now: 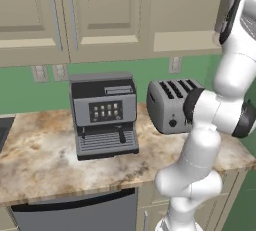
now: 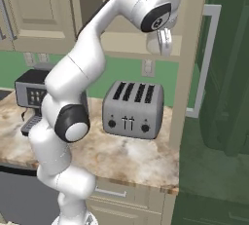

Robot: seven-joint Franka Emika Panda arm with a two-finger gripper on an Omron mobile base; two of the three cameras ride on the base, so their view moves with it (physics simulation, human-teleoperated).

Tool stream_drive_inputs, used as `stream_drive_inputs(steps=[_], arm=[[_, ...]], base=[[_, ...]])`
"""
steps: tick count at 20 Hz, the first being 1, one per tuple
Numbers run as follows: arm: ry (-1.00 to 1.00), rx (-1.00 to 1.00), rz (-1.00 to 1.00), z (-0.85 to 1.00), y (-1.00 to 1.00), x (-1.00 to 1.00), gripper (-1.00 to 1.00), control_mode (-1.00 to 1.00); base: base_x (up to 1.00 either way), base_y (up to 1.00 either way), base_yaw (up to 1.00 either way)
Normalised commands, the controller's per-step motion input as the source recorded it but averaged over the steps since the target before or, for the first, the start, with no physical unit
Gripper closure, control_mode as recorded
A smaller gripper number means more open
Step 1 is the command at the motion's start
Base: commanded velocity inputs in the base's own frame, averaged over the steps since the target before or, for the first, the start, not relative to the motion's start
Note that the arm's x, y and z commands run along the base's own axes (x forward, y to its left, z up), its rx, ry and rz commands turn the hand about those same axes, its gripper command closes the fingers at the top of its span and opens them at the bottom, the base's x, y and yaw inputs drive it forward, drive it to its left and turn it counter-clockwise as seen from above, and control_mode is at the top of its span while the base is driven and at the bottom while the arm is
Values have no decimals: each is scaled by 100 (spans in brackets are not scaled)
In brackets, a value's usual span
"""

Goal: There is a bowl on the dining counter. Grab a lemon wedge from the fridge and place it in the bowl. Then get the liquor bottle and glass cup from the cabinet and place them next to the bowl.

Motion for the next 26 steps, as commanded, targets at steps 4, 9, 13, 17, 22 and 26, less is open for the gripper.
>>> stream_drive_inputs(steps=[4,9,13,17,22,26], arm=[[0,2,0,-18,64,-72,100,-100],[0,0,-1,-13,94,-49,100,-100],[-1,0,-1,-12,87,-47,100,-100],[-4,0,-1,-16,70,-60,100,-100],[-2,0,-3,-16,69,-58,100,-100],[5,-5,1,-23,38,-41,100,-100]], base=[[0,0,0],[0,0,0],[0,0,0],[0,0,0],[0,0,0],[0,0,0]])
